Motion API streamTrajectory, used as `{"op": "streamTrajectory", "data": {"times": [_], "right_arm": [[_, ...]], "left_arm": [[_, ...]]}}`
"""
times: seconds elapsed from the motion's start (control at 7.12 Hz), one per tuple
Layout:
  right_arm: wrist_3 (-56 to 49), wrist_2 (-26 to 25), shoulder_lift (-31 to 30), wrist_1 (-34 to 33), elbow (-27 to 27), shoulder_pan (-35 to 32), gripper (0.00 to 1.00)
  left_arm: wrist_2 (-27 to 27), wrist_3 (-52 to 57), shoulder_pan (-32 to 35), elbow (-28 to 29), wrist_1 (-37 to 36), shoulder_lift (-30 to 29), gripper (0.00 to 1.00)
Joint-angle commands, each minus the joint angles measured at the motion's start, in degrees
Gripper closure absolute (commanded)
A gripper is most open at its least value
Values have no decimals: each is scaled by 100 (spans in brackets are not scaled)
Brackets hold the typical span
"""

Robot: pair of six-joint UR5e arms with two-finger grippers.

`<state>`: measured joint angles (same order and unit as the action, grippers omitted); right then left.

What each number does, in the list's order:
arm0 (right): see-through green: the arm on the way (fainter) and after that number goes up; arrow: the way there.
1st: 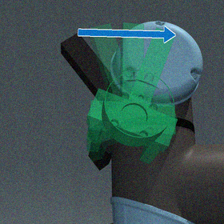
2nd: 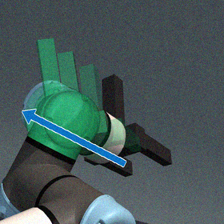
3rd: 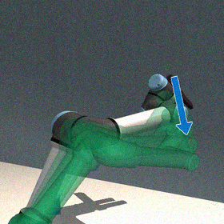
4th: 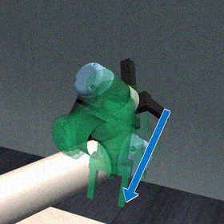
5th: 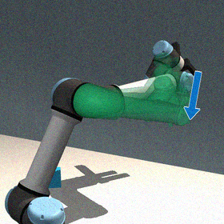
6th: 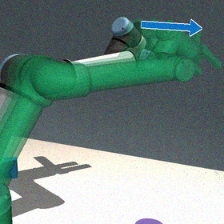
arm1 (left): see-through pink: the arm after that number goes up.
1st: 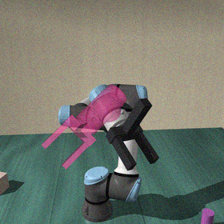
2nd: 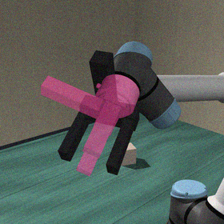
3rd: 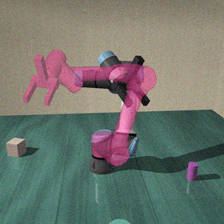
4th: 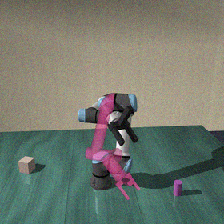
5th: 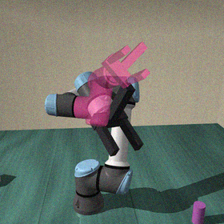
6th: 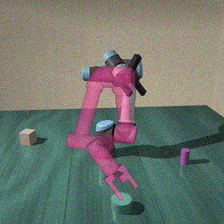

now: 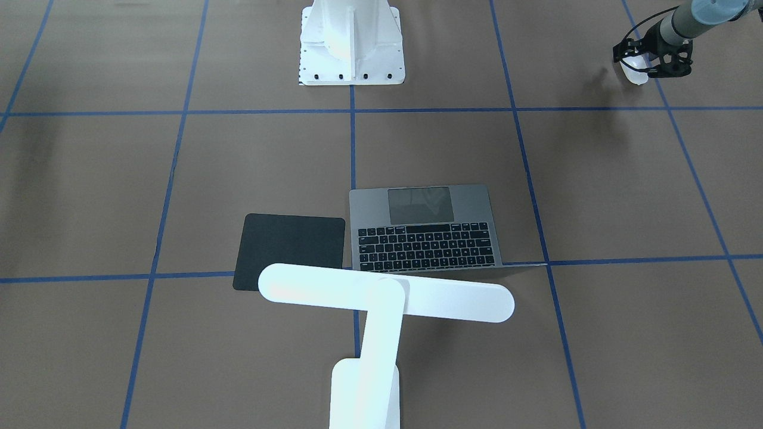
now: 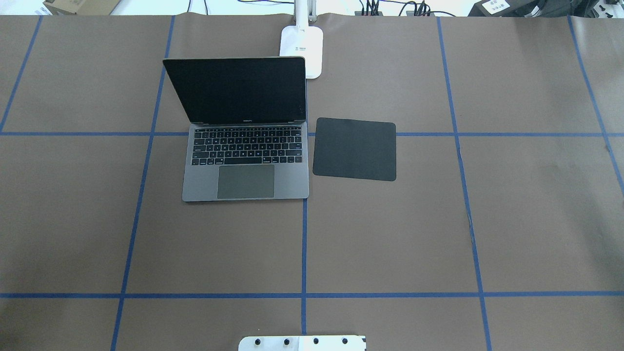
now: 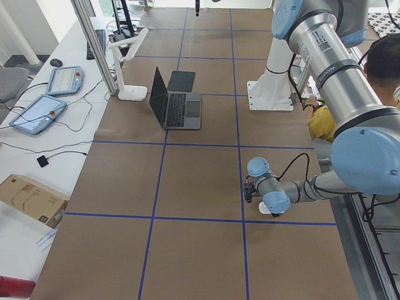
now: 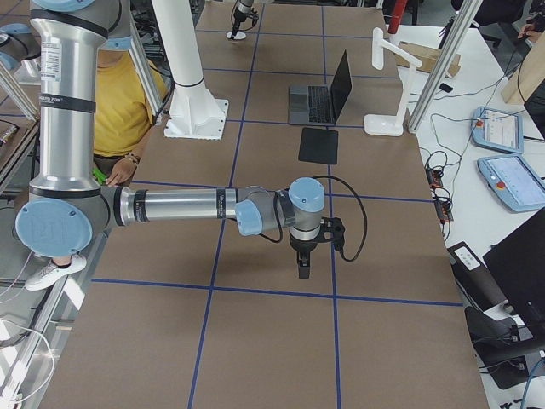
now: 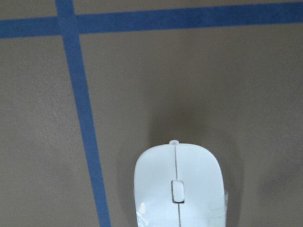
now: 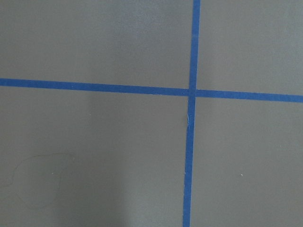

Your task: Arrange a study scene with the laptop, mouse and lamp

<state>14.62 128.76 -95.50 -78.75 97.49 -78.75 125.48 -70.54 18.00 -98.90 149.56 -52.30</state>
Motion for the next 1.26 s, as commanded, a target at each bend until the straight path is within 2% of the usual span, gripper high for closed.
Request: {"op": "streamTrajectory", "data": {"times": [0.0, 0.14, 0.42, 0.56, 0.98, 1.12], "right_arm": [[6, 0, 5, 0, 7, 0, 0], [6, 0, 13, 0, 7, 0, 0], [-3, 0, 14, 0, 7, 0, 0], [-3, 0, 22, 0, 7, 0, 0], [6, 9, 57, 0, 7, 0, 0], [6, 9, 66, 0, 7, 0, 0]], "left_arm": [[-15, -39, -68, 125, 134, -18, 1], [-24, -39, -68, 134, 178, -18, 11], [-32, -39, -68, 143, 187, -18, 43], [-33, -39, -68, 143, 239, -18, 48], [37, -74, -7, 56, 941, 61, 49], [55, -118, 11, -154, 969, 79, 51]]}}
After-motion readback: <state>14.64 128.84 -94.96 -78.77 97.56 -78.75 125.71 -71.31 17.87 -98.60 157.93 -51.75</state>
